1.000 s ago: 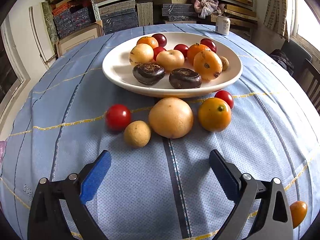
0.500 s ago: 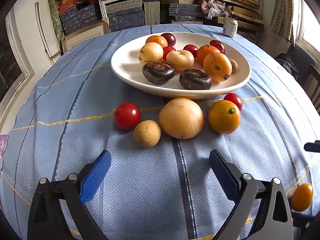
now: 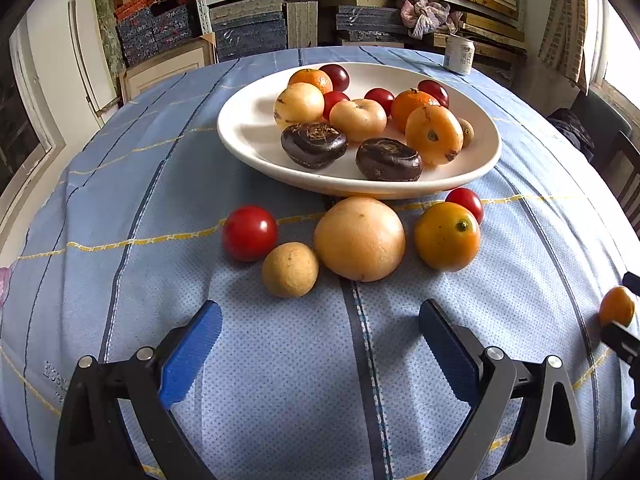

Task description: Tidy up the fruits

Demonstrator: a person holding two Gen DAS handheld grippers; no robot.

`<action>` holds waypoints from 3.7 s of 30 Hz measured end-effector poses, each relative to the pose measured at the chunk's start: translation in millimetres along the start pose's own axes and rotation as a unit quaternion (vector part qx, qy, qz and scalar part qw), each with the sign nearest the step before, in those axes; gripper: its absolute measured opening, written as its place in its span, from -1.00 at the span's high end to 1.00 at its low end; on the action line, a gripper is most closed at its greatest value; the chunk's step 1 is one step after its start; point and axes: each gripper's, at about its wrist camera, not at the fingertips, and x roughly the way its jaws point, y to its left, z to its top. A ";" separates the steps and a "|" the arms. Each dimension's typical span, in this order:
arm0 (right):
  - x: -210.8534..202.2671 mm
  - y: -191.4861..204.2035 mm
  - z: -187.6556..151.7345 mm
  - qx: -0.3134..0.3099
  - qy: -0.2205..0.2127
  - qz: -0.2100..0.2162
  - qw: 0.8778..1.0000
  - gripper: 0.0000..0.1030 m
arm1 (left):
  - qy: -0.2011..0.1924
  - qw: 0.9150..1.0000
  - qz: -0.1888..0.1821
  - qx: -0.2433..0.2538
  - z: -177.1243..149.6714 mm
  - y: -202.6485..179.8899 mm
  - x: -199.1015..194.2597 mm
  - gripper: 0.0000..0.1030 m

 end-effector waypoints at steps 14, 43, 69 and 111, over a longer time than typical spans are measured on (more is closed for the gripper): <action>4.2 29.3 2.6 0.005 0.004 0.013 1.000 0.28 | -0.012 0.999 -0.033 0.005 -0.5 -6.4 -3.9 -0.31; -22.8 91.7 95.4 -0.086 -0.112 0.097 0.985 0.27 | -0.012 0.999 -0.019 -0.024 0.6 32.7 -4.2 -0.22; -2.6 102.4 123.0 -0.103 -0.103 0.080 0.986 0.46 | -0.044 0.997 -0.061 -0.027 29.4 47.1 -29.6 0.49; 49.8 79.2 187.6 -0.130 -0.090 0.076 0.984 0.28 | -0.085 0.995 -0.011 0.043 110.5 29.6 -26.2 0.49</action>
